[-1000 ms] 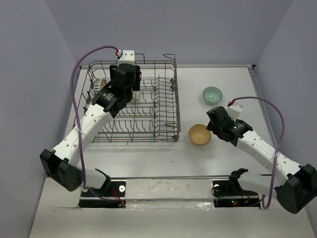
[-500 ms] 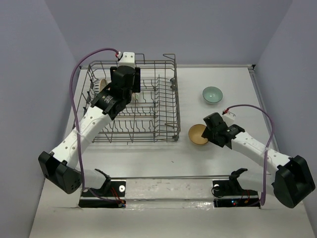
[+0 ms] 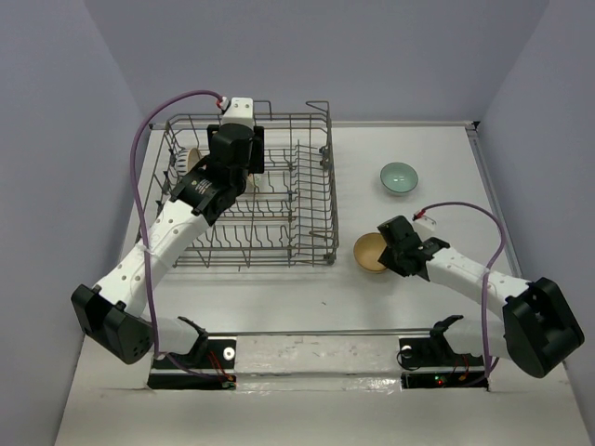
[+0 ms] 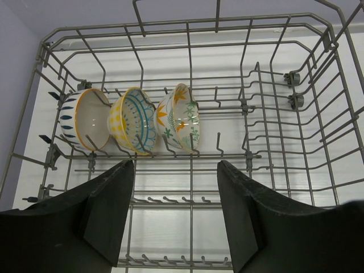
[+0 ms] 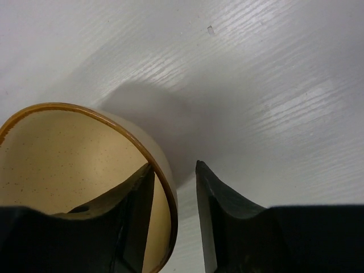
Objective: Load the bowls into the dish rack
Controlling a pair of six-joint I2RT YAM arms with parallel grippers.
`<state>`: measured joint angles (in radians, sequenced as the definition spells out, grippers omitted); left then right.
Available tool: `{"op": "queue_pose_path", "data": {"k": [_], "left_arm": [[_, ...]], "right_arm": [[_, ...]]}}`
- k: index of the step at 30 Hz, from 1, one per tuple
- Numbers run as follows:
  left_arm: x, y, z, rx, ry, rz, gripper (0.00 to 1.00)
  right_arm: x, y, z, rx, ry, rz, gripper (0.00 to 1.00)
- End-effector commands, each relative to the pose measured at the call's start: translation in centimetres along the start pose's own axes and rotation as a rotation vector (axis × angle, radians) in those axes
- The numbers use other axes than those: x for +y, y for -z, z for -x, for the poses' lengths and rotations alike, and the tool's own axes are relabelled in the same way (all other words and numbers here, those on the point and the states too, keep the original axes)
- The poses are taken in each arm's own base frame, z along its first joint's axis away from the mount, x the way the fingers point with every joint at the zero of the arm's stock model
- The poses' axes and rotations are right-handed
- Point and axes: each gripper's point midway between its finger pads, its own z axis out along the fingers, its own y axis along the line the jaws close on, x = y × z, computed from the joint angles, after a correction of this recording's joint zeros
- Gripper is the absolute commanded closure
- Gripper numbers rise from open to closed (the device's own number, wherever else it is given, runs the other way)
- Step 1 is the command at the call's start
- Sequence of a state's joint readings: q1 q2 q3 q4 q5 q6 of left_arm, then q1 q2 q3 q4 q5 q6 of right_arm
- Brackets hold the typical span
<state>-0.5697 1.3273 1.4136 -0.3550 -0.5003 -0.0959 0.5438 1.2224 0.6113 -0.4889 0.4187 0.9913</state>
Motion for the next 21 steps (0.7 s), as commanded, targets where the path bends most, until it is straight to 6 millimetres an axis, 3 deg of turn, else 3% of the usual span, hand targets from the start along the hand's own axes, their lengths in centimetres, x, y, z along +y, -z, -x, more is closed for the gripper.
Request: {"op": "queue_pose_path", "data": {"k": [1,2,3,5,11,15,19,21], "left_arm": [[-0.1,0.4,0.9,-0.042,0.044,-0.013,0.3],[-0.2,0.4,0.8,-0.041,0.043,-0.014,0.3],[-0.2,0.3,0.8,-0.039,0.045,-0.017,0.3],[-0.4,0.2,0.7,-0.035,0.045,-0.024,0.3],[-1.0,0.3,0.7,-0.029,0.049,-0.051,0.3],[-1.8,0.5,1.3,-0.034,0.066,-0.096,0.3],[-3.2,1.4,2.8,-0.054,0.096,-0.184,0.3],[-3.8,1.7,3.4,-0.059,0.113,-0.222,0.3]], "right_arm": [[0.9,-0.1,1.5,-0.069,-0.061,0.024,0.68],[0.8,-0.1,1.6,-0.073,-0.062,0.022,0.75],[0.7,-0.1,1.8,-0.084,-0.065,0.017,0.89],[0.6,-0.1,2.0,-0.094,-0.069,0.012,0.99],[0.6,1.5,4.4,-0.176,-0.081,0.0,0.99],[0.5,4.5,7.9,-0.278,-0.104,-0.004,0.99],[0.3,9.1,12.1,-0.392,-0.126,0.008,0.99],[1.5,11.9,14.5,-0.44,-0.155,0.067,0.99]]}}
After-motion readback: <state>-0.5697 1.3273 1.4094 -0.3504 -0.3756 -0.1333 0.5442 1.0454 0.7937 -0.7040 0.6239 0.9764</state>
